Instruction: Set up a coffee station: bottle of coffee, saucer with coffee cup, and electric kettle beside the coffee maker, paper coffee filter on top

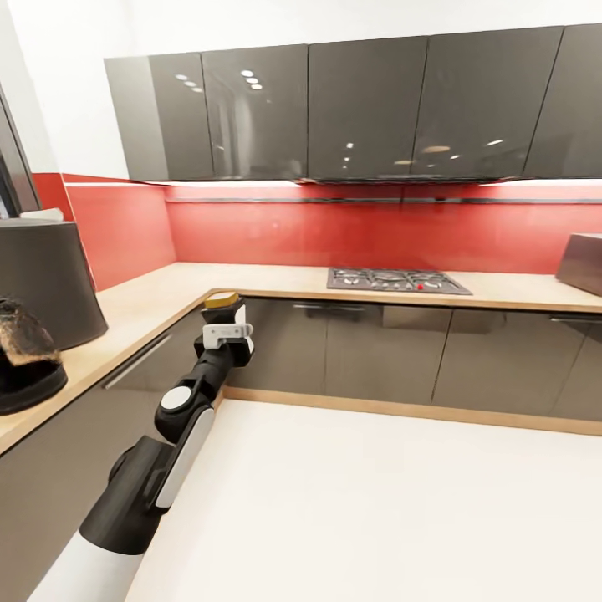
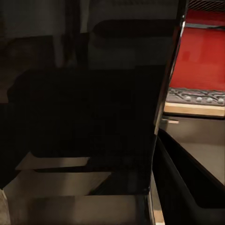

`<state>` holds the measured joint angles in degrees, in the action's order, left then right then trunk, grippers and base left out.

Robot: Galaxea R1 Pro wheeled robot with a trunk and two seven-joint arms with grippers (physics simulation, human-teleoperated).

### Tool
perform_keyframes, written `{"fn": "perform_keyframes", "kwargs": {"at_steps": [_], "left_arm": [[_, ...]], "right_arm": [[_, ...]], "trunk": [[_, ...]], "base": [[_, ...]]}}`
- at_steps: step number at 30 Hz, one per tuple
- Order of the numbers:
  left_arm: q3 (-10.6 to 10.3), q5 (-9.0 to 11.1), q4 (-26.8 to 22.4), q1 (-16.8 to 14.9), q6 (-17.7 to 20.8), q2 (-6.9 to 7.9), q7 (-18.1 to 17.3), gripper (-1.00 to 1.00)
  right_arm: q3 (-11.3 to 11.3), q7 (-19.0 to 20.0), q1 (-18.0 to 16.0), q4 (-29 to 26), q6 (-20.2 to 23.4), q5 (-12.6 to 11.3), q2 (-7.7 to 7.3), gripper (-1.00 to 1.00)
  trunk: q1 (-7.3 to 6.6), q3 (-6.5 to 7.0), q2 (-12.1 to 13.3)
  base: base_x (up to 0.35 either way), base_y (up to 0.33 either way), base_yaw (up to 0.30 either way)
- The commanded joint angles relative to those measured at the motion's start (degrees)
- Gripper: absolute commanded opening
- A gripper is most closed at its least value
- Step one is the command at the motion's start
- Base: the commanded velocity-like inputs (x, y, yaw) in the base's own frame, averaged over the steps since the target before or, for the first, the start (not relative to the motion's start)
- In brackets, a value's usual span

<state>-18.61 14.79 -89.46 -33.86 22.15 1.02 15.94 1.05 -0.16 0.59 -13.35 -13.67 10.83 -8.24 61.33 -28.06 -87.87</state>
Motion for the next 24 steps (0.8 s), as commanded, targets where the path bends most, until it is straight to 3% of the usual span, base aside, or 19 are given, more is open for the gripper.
{"fn": "perform_keyframes", "kwargs": {"at_steps": [1,24], "left_arm": [[-0.2,0.4,-0.1,-0.1,0.2,0.07,0.5,-1.00],[0.1,0.4,-0.1,0.0,0.3,0.21,0.5,-1.00]], "right_arm": [[0.1,0.0,0.0,-0.1,0.0,0.2,-0.02,1.00],[0.1,0.0,0.0,-0.1,-0.1,0.2,-0.01,1.00]], "trunk": [[0.03,-0.05,0.0],[0.03,-0.05,0.0]], "base": [[0.320,-0.065,0.000],[0.327,-0.008,0.000]]}}
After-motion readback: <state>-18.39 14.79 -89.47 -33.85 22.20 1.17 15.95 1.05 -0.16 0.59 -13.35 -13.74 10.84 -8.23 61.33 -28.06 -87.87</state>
